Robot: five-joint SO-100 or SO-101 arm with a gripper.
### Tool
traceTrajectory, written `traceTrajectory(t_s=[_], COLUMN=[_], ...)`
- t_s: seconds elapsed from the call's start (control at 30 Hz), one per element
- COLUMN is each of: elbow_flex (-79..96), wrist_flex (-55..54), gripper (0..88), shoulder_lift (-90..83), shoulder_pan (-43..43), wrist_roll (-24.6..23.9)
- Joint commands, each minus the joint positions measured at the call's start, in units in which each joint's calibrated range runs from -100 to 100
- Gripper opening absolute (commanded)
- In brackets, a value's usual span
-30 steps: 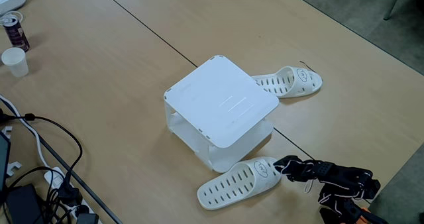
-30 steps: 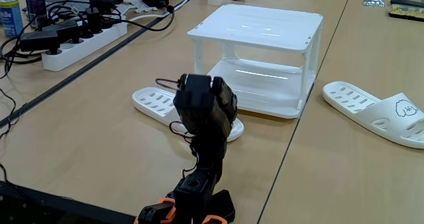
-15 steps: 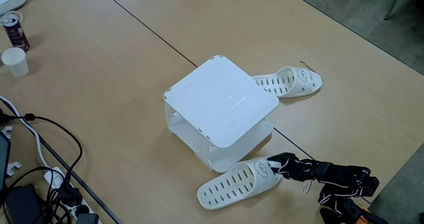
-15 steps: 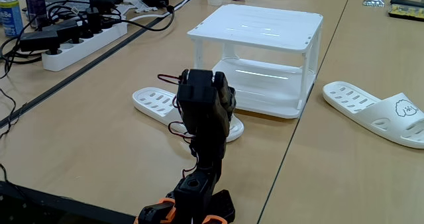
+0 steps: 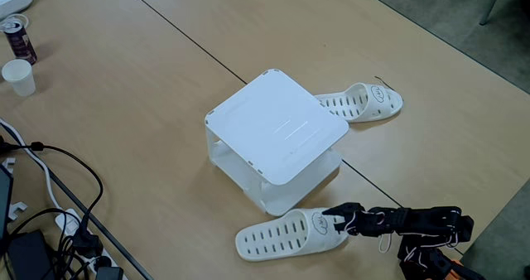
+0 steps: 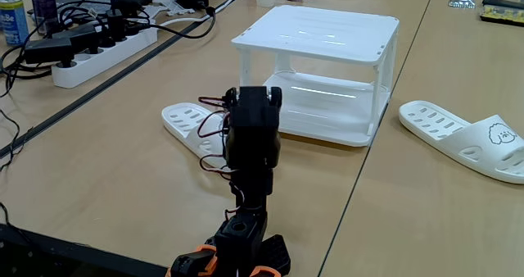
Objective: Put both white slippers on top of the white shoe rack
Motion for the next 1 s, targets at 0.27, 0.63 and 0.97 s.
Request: traceTrajectory(t_s=[0.27, 0.63, 0.97], elbow_flex=[-9.4, -17.2, -25.3], wrist_flex=[-1.2, -1.2, -1.2], gripper=[19.1, 9.5, 0.7], shoulder_lift=[0.1, 4.8, 4.0], shoulder_pan=[-7.7, -12.8, -15.4], wrist_roll=[0.4, 0.4, 0.4])
